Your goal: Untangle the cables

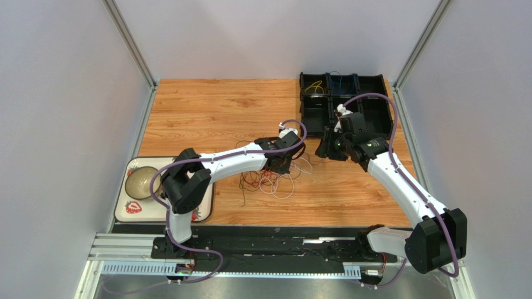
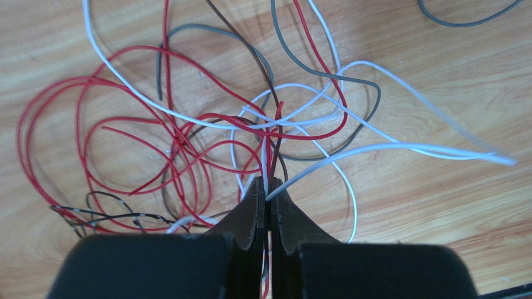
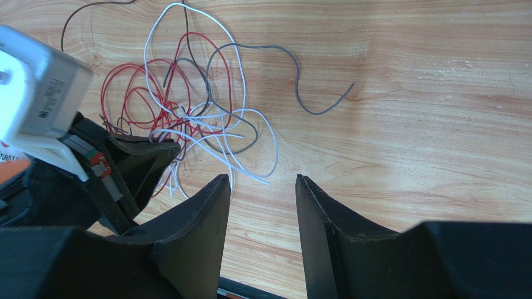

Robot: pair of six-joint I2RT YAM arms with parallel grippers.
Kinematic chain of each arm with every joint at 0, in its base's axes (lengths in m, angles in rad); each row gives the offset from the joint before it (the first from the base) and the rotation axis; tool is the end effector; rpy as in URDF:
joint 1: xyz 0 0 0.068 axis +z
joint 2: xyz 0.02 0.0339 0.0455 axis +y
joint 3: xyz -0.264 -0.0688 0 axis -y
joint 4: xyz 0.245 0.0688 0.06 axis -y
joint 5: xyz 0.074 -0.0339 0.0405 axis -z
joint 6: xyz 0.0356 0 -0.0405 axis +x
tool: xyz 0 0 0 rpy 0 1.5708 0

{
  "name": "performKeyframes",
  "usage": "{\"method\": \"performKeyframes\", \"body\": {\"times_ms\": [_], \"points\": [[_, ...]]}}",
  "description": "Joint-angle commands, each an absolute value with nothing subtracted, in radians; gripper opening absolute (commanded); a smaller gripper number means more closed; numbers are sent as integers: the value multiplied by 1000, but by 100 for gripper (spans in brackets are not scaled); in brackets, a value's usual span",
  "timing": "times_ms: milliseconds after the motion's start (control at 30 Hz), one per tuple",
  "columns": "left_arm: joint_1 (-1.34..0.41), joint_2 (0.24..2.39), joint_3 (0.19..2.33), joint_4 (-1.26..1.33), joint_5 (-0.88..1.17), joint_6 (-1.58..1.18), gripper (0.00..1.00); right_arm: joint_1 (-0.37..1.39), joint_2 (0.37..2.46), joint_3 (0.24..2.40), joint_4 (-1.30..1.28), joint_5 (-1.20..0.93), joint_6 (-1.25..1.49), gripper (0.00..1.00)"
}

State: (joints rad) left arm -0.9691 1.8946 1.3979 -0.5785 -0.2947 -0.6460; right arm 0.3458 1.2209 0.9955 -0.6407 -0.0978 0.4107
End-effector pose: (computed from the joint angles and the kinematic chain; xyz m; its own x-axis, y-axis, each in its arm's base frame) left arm 0.2346 -0.3234 0.2047 -0.8254 0.1845 -0.5335 0.2677 0.9600 -0.0823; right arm 0.2365 0.0889 0.2819 -0.8156 0.1285 -0.5642 -0.0777 0.9419 0.3268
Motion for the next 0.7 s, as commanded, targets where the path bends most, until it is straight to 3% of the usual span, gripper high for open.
{"method": "performKeyframes", "body": {"times_ms": [0, 267, 667], "points": [[-977, 1810, 1489, -681, -353, -617, 0, 347, 1195, 996, -623, -118, 411, 47], [-963, 1533, 1352, -767, -440, -617, 0, 348, 1219, 994, -600, -158, 434, 47], [-951, 1574, 1088, -681, -362, -747, 0, 437, 1403, 1063, -555, -204, 489, 46]]}}
